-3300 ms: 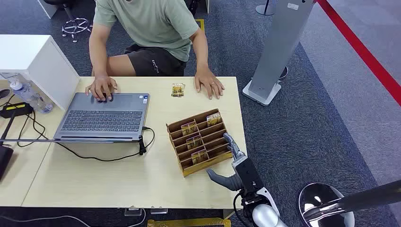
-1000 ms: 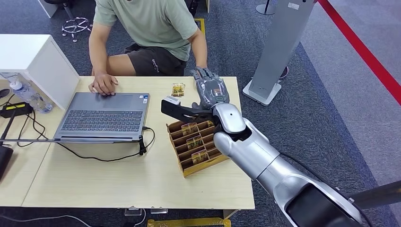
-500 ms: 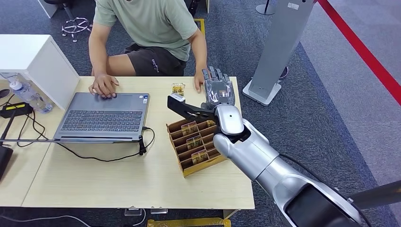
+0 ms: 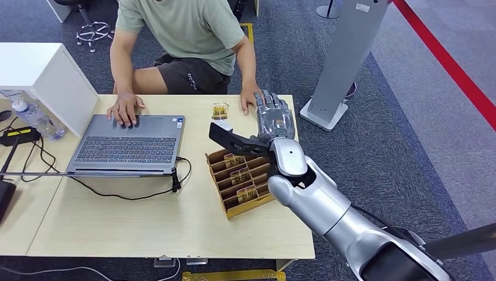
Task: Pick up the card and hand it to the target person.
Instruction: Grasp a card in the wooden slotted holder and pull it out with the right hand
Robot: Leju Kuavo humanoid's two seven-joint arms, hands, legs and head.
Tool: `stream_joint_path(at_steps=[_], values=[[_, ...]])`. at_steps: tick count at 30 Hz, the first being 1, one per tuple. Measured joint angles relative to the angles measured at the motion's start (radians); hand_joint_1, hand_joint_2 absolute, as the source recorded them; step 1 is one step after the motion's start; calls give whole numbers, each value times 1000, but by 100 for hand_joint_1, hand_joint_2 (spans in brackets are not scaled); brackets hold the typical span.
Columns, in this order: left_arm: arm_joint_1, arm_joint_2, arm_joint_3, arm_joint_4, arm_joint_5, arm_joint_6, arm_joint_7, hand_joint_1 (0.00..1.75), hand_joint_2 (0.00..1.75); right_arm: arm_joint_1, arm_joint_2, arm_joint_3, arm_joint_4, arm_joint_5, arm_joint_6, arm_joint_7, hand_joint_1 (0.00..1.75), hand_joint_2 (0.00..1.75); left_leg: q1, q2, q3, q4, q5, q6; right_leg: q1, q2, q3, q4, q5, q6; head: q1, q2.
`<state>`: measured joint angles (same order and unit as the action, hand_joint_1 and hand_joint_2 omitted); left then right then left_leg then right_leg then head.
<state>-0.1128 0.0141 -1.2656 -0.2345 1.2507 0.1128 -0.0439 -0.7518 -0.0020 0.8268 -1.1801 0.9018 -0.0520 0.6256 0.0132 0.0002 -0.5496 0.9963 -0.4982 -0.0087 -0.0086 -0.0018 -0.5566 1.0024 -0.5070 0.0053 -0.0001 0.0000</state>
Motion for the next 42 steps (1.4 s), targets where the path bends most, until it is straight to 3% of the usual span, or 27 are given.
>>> stream_joint_path(at_steps=[8, 14, 21, 27, 42], values=[[1, 0, 0, 0, 0, -5, 0, 0, 0, 31, -30, -14, -78, -2, 8, 0, 38, 175, 0, 0, 0, 0, 0, 0, 0, 0, 0, 0, 0, 0, 0, 0], [1, 0, 0, 1, -2, -13, -3, 0, 0, 53, -40, -25, -84, -8, 17, -15, 58, 175, 0, 0, 0, 0, 0, 0, 0, 0, 0, 0, 0, 0, 0, 0], [1, 0, 0, 1, -6, -13, 0, 0, 0, 64, -44, -33, -69, -17, 25, -29, 96, 175, 0, 0, 0, 0, 0, 0, 0, 0, 0, 0, 0, 0, 0, 0], [1, 0, 0, 1, -6, -12, 1, 0, 0, 74, -44, -42, -56, -21, 27, -30, 87, 175, 0, 0, 0, 0, 0, 0, 0, 0, 0, 0, 0, 0, 0, 0], [1, 0, 0, 1, -6, -15, 1, 0, 0, 92, -44, -46, -48, -25, 38, -30, 86, 175, 0, 0, 0, 0, 0, 0, 0, 0, 0, 0, 0, 0, 0, 0]])
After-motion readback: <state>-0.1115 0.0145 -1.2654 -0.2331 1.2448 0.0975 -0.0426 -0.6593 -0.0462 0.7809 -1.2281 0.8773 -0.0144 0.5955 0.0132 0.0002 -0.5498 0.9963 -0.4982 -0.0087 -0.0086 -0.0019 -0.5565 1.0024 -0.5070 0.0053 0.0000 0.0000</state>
